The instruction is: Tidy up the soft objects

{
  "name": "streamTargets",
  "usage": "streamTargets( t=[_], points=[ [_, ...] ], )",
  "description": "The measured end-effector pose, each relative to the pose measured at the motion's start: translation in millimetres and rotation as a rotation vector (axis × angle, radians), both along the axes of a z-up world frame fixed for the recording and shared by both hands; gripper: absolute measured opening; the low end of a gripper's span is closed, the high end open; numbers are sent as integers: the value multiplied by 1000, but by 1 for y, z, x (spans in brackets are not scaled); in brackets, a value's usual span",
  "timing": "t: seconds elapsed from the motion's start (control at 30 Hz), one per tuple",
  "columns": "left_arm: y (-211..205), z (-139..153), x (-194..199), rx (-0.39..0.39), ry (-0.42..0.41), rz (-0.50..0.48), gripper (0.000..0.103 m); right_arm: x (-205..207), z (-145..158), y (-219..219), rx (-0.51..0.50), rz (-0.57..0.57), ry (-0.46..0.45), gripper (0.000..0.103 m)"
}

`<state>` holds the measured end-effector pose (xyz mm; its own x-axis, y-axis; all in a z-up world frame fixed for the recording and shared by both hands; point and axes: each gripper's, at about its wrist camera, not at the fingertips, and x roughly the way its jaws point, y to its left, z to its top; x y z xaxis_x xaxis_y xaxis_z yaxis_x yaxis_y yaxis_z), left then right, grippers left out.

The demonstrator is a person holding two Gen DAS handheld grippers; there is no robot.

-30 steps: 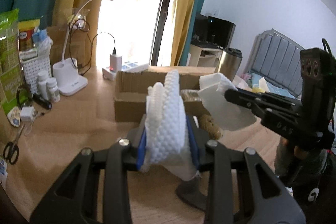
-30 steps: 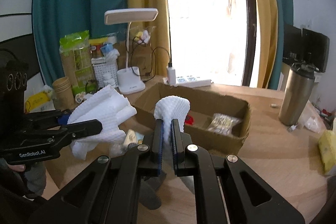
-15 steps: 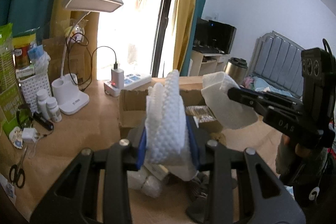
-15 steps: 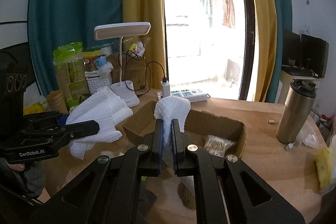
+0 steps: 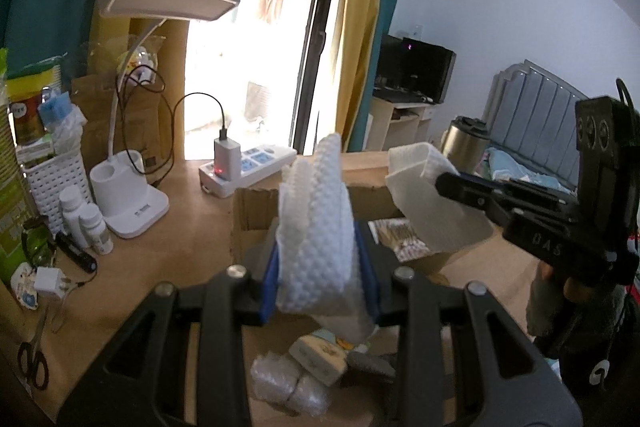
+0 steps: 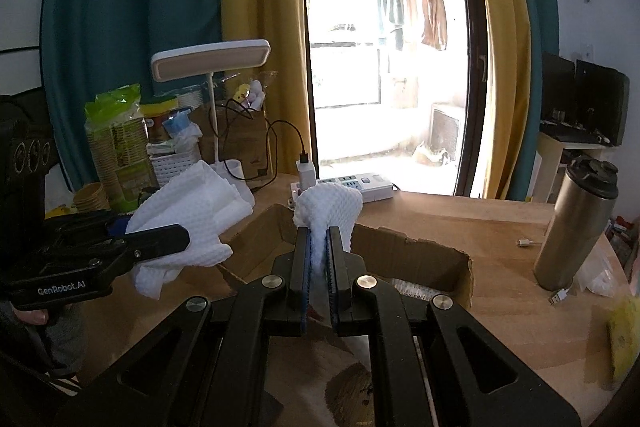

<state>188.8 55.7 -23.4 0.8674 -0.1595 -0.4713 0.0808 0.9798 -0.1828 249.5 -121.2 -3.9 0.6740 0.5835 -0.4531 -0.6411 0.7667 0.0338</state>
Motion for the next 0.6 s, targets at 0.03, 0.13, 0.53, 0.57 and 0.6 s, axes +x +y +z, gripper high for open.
streamTargets(
  t=[0.03, 0.13, 0.53, 0.57, 0.6],
  points=[
    [0, -1, 4, -1, 3, -1, 35, 3, -1, 0, -1, -1, 4, 8],
    [2, -6, 13, -6, 15, -1, 35, 11, -5, 2, -6, -3, 18, 8],
    [4, -23, 44, -18, 53, 6, 35, 42, -26, 10, -19, 4, 80, 8],
    [5, -25, 47, -18, 59, 8, 35, 44, -28, 11, -19, 5, 86, 8],
    [5, -26, 48, -18, 62, 9, 35, 47, -30, 11, -20, 7, 94, 8]
  ],
)
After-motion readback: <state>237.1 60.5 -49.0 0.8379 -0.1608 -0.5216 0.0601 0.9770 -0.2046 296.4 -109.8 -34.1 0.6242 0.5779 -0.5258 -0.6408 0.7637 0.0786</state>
